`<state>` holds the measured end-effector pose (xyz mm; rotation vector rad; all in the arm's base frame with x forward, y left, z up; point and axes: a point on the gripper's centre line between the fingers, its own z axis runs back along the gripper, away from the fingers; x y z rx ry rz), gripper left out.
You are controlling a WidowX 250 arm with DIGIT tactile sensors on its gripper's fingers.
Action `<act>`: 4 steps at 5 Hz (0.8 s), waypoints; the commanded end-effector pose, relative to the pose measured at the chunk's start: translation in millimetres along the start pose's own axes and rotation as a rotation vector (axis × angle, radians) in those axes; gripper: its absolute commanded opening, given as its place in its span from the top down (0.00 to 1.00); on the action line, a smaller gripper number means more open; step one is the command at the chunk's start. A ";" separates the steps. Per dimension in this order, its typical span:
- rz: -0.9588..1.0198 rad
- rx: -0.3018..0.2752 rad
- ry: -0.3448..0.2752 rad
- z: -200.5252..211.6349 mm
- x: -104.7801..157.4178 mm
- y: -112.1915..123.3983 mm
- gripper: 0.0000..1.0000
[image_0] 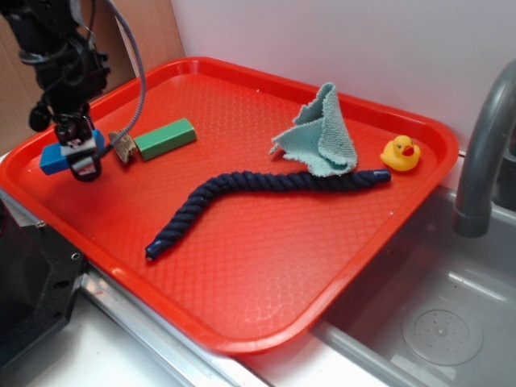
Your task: Grab the blue block.
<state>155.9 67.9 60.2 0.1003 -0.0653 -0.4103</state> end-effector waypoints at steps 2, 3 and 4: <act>0.680 0.036 0.183 136.8 79.3 -72.2 1.00; 0.786 -0.038 0.189 146.8 63.4 -73.0 1.00; 0.684 -0.008 0.114 142.8 59.4 -72.2 1.00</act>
